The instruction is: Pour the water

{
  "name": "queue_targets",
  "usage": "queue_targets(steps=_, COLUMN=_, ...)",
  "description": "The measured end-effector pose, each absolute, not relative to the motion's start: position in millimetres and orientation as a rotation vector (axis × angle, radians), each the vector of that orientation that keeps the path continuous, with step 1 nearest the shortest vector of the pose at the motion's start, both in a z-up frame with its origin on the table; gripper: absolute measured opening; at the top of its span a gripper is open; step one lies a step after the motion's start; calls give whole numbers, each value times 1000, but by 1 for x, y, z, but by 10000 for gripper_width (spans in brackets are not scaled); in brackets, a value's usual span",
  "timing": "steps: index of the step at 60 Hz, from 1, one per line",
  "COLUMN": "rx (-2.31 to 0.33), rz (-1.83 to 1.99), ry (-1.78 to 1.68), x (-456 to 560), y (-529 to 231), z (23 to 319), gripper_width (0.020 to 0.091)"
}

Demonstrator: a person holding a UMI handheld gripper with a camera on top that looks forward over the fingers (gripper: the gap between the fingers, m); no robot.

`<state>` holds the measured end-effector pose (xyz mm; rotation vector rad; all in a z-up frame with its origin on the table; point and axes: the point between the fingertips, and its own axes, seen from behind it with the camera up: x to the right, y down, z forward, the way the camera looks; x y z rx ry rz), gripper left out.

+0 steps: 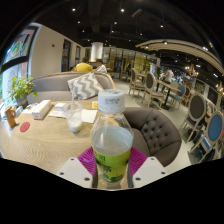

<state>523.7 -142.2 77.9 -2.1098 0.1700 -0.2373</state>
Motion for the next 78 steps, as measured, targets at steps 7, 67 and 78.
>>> queue_targets(steps=7, rx=-2083, rz=-358, ry=123, x=517, y=-127, z=117, gripper_width=396)
queue_targets(steps=67, rx=-1280, rz=-1602, ry=-1605, x=16, y=106, z=201, gripper_width=396)
queue_targets(steps=78, rx=-1308, rz=-1572, ry=-1620, x=17, y=102, z=192, gripper_width=394)
